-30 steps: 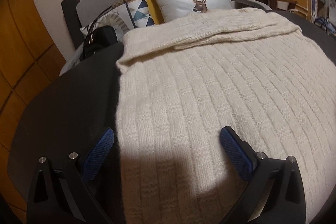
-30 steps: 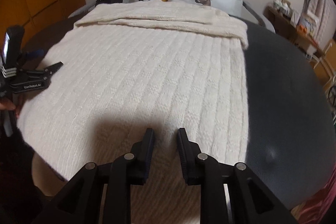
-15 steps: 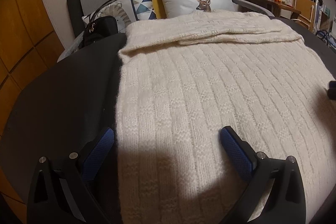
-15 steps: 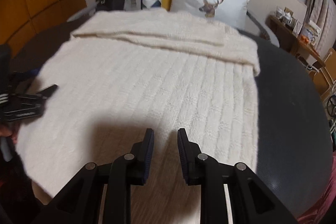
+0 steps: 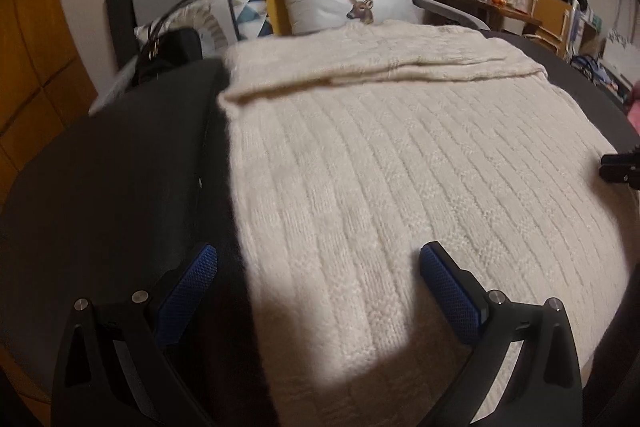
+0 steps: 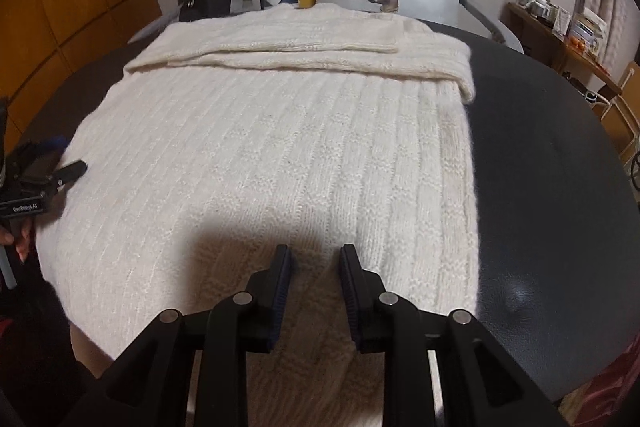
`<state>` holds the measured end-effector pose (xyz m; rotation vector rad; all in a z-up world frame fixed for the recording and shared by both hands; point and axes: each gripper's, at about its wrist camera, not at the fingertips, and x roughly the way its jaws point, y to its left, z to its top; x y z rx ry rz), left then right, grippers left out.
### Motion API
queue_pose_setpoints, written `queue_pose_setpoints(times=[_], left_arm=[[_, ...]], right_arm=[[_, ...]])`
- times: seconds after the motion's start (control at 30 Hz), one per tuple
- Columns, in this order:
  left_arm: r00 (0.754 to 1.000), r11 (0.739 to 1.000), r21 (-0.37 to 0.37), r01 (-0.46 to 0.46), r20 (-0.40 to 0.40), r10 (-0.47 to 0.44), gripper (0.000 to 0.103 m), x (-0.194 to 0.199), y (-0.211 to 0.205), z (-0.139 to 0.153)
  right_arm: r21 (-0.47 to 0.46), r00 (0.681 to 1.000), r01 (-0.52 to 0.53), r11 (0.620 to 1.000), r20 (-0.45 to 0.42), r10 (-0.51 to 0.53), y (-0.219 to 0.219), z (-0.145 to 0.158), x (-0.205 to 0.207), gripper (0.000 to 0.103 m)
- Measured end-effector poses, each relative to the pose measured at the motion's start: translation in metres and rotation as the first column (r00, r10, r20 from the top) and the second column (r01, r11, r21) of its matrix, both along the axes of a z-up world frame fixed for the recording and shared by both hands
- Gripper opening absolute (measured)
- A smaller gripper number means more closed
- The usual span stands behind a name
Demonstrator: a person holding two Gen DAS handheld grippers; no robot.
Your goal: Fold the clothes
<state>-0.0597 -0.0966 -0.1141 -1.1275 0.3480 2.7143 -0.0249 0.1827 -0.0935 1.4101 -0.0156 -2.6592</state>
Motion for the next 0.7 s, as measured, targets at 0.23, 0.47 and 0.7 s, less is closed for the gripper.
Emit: queue_pose_setpoints(times=[0.23, 0.47, 0.7], left_arm=[[0.998, 0.998, 0.030, -0.055, -0.037, 0.056, 0.103, -0.059, 0.016, 0.030], [0.986, 0.986, 0.031, -0.165, -0.029, 0.166, 0.103, -0.140, 0.036, 0.035], [0.980, 0.980, -0.032, -0.196, 0.030, 0.197, 0.103, -0.177, 0.045, 0.002]], right_arm=[[-0.119, 0.998, 0.050, 0.992, -0.027, -0.053, 0.010, 0.013, -0.028, 0.025], [-0.287, 0.987, 0.148, 0.946, -0.013, -0.158, 0.041, 0.020, -0.075, 0.025], [-0.378, 0.989, 0.135, 0.916, -0.004, -0.148, 0.025, 0.026, -0.136, 0.023]])
